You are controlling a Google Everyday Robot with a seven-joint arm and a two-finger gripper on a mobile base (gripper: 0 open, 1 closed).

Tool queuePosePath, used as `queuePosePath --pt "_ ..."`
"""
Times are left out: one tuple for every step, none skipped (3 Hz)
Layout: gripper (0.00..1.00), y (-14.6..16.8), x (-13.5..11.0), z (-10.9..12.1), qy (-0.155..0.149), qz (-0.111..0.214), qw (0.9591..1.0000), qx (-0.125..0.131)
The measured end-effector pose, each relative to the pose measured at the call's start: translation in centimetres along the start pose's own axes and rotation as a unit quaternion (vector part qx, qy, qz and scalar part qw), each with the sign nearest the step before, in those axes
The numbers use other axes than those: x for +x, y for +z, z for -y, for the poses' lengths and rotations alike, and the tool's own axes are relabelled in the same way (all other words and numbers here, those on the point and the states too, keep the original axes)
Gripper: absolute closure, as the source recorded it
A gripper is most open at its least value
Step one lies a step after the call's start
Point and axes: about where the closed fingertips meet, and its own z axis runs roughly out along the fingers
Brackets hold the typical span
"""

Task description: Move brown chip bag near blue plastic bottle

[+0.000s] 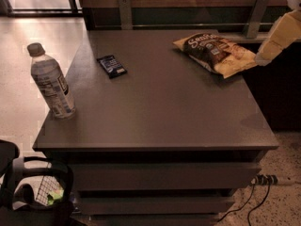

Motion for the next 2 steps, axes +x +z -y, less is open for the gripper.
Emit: queuePosePath --pt "0.00 4.3 -0.9 3.7 0.061 0.063 0.9961 -0.002" --pt "0.00 6.6 -1.5 5.2 0.089 0.095 0.9914 -0.005"
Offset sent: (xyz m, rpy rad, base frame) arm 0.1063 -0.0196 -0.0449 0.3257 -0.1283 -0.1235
